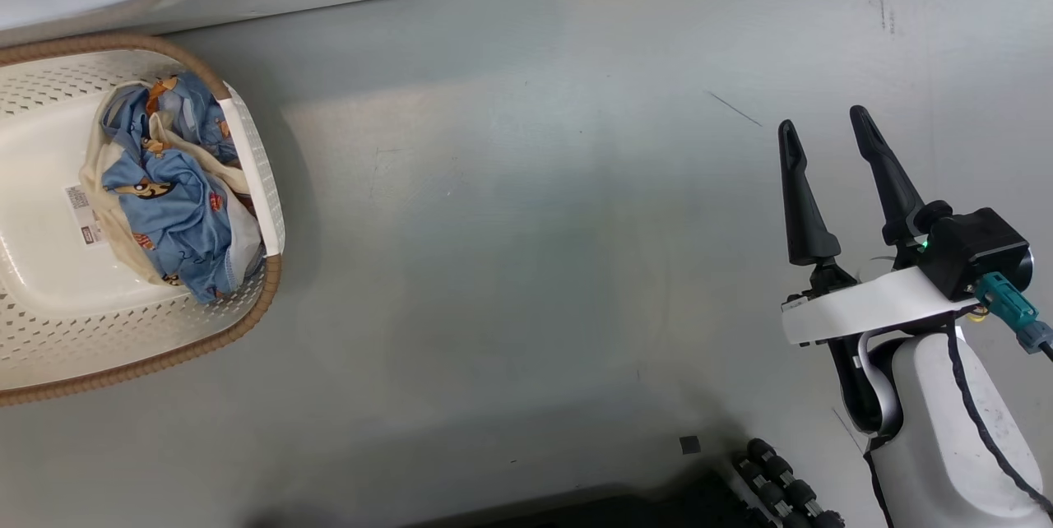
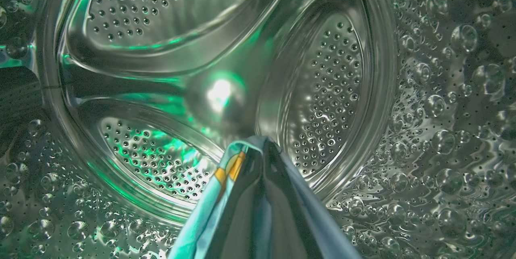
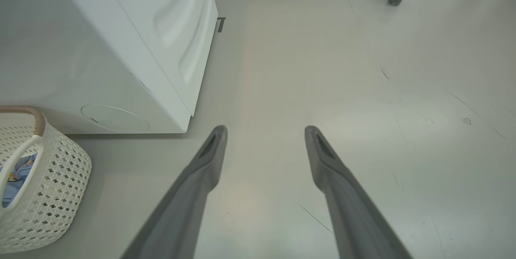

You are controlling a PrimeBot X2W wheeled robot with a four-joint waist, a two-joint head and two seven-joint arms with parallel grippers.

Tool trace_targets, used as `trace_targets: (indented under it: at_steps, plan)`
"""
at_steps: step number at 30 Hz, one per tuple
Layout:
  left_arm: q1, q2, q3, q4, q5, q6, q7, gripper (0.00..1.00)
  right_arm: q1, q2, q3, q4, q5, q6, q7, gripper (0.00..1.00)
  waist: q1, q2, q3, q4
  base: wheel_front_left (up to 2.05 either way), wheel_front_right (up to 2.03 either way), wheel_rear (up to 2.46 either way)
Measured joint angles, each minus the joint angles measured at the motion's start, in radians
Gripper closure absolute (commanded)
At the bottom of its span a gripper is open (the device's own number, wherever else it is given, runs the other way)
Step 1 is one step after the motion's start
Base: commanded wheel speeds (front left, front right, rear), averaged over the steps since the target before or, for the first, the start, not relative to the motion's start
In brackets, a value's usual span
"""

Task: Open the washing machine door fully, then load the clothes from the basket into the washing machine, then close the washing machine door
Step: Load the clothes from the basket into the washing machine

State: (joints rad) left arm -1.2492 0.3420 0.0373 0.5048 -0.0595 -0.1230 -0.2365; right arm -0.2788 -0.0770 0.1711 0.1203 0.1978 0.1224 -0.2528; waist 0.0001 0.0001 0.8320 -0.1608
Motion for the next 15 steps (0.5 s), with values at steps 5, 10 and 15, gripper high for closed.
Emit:
trace_targets:
  at_steps: [5, 10, 15]
  plan:
    - [-0.002, -0.006, 0.008, 0.058, 0.005, 0.001, -0.001, 0.61, -0.002, 0.001, 0.0, 0.006, 0.003, 0.0, 0.0, 0.0, 0.0, 0.0, -0.002, 0.001, 0.0, 0.0, 0.0]
    - [0.001, -0.019, 0.016, 0.112, -0.008, 0.001, -0.002, 0.0, -0.007, 0.003, -0.002, 0.013, 0.003, 0.0, 0.0, 0.0, 0.0, 0.0, -0.012, 0.008, 0.0, 0.0, 0.0]
    - [0.006, -0.046, 0.025, 0.154, -0.03, 0.006, -0.007, 0.0, -0.019, 0.002, -0.021, 0.016, 0.003, 0.0, 0.0, 0.0, -0.0001, 0.0, -0.023, 0.017, 0.0, 0.0, 0.0]
